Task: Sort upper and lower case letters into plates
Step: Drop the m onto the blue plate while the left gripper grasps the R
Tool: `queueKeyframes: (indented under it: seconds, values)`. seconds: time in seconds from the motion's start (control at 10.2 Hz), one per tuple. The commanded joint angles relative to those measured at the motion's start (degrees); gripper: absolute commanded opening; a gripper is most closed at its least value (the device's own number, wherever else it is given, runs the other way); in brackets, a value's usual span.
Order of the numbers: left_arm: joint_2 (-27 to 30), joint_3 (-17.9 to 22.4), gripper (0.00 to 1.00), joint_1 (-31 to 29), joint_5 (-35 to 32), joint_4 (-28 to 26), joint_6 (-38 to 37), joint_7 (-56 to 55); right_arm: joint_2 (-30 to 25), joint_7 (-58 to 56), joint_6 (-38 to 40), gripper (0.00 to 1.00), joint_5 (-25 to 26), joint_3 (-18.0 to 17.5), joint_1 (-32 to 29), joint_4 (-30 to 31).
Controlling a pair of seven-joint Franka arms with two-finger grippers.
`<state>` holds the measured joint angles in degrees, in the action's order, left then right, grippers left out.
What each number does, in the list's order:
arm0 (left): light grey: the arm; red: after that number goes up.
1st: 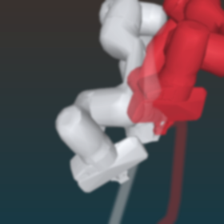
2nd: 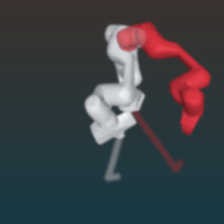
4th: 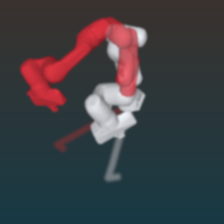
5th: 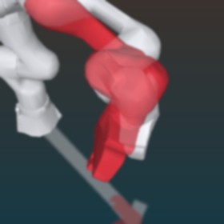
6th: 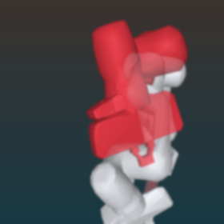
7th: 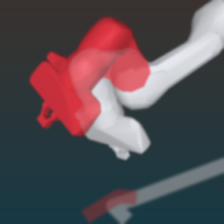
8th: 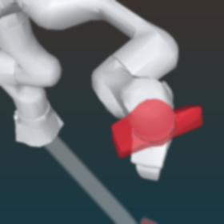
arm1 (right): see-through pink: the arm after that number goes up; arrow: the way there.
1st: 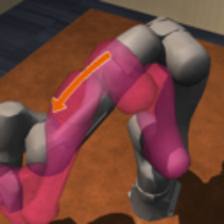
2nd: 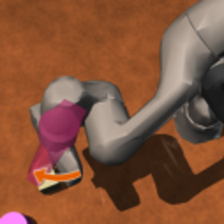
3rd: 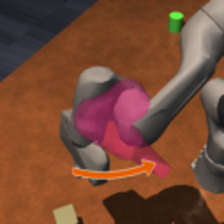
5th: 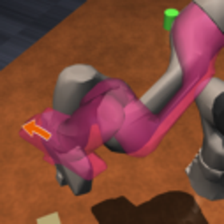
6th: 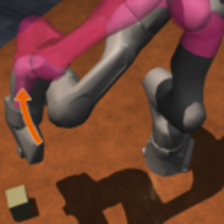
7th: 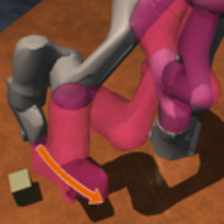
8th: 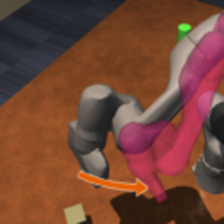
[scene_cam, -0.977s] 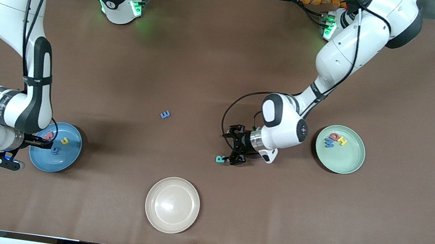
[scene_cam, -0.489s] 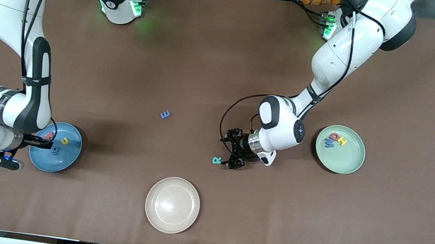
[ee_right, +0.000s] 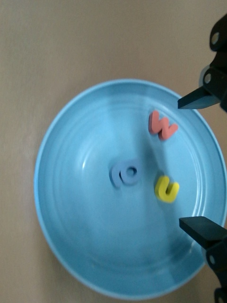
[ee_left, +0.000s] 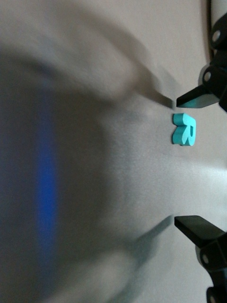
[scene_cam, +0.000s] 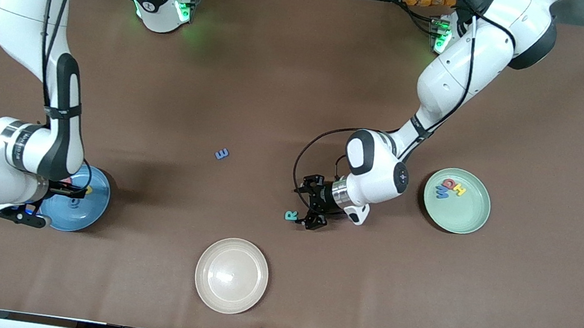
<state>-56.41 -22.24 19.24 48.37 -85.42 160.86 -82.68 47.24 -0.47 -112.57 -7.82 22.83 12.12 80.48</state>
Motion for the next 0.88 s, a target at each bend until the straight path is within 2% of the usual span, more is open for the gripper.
queueKeyframes:
  seconds: [0.0,0.2,0.29,0.39,0.78]
  values:
    - [-3.7,1.1,1.0,1.8,-0.3,5.2,-0.3,2.0,-0.8,0.6,0.2,1.0,-0.8,0.2,1.0,0.1]
    - [-4.4,1.1,0.98,2.9,-0.2,6.1,-0.3,2.0,-0.8,0.9,-0.1,1.0,-1.0,0.2,2.5,-0.2]
    - [-4.4,1.1,0.77,2.7,-0.2,6.1,-0.3,1.9,-0.3,1.3,-0.9,1.0,-0.9,0.2,3.2,-0.1]
    - [-4.2,1.1,0.71,2.6,-0.2,5.9,-0.3,1.9,0.0,1.2,-1.4,1.0,-0.7,0.2,3.1,0.2]
    - [-3.4,1.1,0.69,0.4,-1.0,5.0,-2.8,3.0,-0.3,1.4,1.0,1.0,-0.8,0.2,4.0,0.2]
